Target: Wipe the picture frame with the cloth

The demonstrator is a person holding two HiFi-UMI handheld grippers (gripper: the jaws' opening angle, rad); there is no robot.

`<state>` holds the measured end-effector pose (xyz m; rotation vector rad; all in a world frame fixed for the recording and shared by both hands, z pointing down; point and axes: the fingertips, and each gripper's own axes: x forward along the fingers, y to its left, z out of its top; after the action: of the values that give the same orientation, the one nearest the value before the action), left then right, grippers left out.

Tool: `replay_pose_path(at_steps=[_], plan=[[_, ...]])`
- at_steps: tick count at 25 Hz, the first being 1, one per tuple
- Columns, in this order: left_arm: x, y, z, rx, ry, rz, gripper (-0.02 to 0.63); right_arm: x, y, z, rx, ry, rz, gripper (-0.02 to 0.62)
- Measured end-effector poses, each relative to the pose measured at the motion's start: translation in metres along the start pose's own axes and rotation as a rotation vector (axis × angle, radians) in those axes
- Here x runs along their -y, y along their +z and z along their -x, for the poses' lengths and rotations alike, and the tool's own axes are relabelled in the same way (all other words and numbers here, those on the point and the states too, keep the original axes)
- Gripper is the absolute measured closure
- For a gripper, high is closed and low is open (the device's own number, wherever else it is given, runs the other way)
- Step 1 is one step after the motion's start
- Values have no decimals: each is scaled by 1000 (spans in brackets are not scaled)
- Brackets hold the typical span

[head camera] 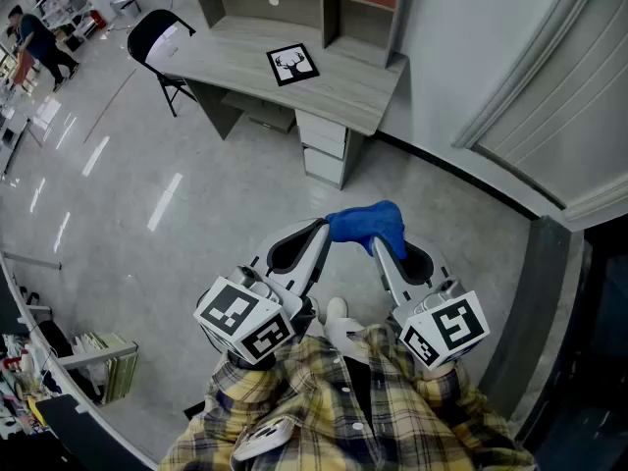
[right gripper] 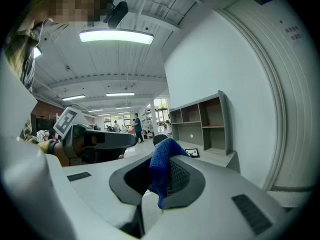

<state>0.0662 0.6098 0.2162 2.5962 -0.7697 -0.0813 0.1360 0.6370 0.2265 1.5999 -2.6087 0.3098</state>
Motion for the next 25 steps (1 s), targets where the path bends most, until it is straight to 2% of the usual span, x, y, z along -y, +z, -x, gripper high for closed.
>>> replay_pose_path(at_steps=[7, 17, 25], plan=[[0, 0, 1, 14, 9, 1, 601, -4, -4, -5, -6, 38, 5, 554], [-6, 14, 16, 80, 100, -45, 601, -6, 5, -13, 14, 115, 39, 554], [-21, 18, 16, 75, 165, -55, 601, 5, 3, -18, 29, 130, 4, 554]])
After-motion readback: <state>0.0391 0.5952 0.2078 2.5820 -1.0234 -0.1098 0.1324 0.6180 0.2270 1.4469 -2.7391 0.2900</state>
